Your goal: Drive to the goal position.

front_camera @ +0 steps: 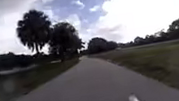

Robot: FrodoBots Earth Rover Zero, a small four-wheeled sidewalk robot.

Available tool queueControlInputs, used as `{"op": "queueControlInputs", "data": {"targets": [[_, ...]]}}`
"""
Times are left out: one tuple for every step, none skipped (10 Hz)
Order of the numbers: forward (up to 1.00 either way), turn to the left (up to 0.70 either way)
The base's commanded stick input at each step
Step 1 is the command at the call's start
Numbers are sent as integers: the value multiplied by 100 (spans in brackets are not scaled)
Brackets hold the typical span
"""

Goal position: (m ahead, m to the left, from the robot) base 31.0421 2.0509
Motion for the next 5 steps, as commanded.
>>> {"op": "queueControlInputs", "data": {"targets": [[85,0],[85,0],[85,0],[85,0],[85,0]]}}
